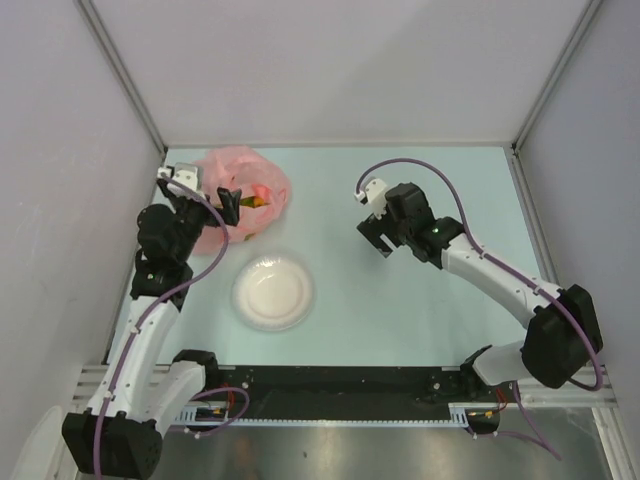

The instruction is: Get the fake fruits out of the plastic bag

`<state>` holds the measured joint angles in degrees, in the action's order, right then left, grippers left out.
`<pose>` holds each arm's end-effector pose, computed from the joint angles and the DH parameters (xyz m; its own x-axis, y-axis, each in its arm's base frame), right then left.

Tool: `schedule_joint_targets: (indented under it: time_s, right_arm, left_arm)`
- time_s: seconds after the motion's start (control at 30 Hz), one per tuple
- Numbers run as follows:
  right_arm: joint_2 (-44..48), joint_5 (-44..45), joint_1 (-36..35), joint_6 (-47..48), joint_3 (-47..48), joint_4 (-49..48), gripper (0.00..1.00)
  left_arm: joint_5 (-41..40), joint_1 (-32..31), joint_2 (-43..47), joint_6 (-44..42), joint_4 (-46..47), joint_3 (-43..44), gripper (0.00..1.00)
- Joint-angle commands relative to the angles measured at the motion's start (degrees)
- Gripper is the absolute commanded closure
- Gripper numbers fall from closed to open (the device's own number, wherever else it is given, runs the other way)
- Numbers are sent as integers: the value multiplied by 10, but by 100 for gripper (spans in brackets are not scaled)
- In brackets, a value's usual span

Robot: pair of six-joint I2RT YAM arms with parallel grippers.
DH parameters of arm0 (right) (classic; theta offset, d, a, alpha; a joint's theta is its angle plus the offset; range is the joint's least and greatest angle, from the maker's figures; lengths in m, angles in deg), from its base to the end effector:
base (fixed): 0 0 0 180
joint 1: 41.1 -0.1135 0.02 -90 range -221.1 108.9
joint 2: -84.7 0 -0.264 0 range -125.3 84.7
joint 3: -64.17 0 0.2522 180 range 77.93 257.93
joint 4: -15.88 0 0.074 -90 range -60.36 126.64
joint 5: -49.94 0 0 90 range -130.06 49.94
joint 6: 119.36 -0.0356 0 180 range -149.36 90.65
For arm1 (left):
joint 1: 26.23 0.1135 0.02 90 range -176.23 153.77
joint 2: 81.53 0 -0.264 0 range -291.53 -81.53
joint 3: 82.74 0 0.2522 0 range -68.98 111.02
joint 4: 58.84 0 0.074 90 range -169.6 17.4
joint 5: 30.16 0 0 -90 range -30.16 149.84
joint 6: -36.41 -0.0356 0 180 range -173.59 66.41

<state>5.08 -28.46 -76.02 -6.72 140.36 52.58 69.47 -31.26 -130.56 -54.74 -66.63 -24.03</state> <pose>0.2562 0.1701 0.2879 -0.3204 -0.6836 -0.6558 -0.6046 0.6805 -0.4139 0.2032 -0.0239 0.3588 0.0379 0.0165 -0.9991 0.2523 0.9673 0.0256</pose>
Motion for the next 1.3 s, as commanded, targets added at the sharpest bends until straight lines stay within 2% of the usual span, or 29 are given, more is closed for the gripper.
schedule_joint_targets:
  time_s: [0.0,0.1,0.2,0.37,0.47,0.6,0.7,0.77,0.9,0.93,1.0,1.13,1.27]
  right_arm:
    - [-6,8,-32,23,33,-11,0]
    - [-14,-78,-36,40,87,8,0]
    - [-41,-102,-39,2,138,-25,0]
    - [-154,-161,-38,-77,303,-24,1]
    - [-212,-170,-53,-91,357,-42,3]
    - [-286,-193,-74,-82,456,-54,9]
    - [-336,-178,-96,-73,486,-78,11]
    - [-366,-161,-107,-80,527,-93,11]
    - [-436,-120,-119,-77,594,-113,10]
    - [-463,-117,-120,-77,610,-113,8]
    - [-487,-98,-123,-73,642,-116,7]
    - [-508,-81,-139,-74,643,-118,5]
    - [-494,-83,-153,-80,615,-113,4]
  left_arm:
    - [-52,-2,23,42,-141,4,0]
    - [-70,-1,32,78,-195,29,0]
    - [-64,11,34,104,-260,62,0]
    - [-33,23,39,99,-320,101,0]
    - [-30,30,43,107,-337,106,0]
    - [7,89,49,182,-380,100,5]
    - [14,132,49,236,-404,82,6]
    - [30,159,47,255,-390,74,7]
    - [166,179,39,279,-289,64,8]
    - [240,180,33,284,-235,64,7]
    - [281,179,22,302,-173,74,2]
    - [284,179,-36,291,-155,133,0]
    - [251,166,-98,254,-156,190,0]
